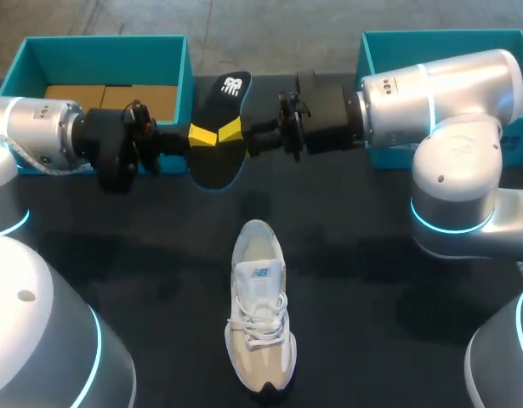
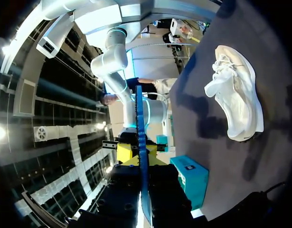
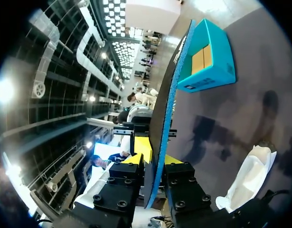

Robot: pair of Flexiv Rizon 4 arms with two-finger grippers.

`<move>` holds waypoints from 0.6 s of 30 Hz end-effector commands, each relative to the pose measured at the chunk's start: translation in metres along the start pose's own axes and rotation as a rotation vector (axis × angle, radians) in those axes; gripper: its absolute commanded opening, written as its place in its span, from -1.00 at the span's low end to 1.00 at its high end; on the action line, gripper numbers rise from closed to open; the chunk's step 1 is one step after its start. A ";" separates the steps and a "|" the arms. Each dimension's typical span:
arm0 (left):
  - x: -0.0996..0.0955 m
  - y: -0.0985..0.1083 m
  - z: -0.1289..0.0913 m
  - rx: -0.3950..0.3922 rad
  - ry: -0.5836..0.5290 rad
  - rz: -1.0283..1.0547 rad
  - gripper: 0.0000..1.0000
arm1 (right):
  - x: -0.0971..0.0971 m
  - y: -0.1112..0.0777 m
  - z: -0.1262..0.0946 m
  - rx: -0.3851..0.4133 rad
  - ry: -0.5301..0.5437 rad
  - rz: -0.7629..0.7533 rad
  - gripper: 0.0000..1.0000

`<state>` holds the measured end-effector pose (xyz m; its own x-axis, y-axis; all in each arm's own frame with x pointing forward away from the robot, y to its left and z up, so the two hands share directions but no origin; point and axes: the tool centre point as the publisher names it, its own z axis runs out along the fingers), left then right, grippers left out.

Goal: Take the shoe out of the shoebox, open the shoe tongue, remove and reinsert the insole, then place the shoe into the shoebox

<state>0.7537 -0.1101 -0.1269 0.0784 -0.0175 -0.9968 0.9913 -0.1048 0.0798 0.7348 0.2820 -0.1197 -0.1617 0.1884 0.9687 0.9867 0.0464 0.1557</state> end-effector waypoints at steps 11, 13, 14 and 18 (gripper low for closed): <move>0.001 0.000 0.001 0.000 0.000 0.003 -1.00 | 0.000 0.000 0.003 0.002 0.006 0.017 -0.66; 0.001 0.000 0.001 0.000 0.000 0.003 -1.00 | -0.001 0.000 0.003 0.002 0.007 0.019 -0.68; 0.001 0.000 0.001 0.000 0.000 0.003 -1.00 | -0.001 0.000 0.003 0.002 0.008 0.019 -0.69; 0.001 0.000 0.001 0.000 0.000 0.003 -1.00 | -0.002 0.000 0.003 0.001 0.011 0.023 -0.81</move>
<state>0.7538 -0.1101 -0.1268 0.0784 -0.0175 -0.9968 0.9913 -0.1046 0.0798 0.7351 0.2829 -0.1211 -0.1390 0.1800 0.9738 0.9901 0.0439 0.1333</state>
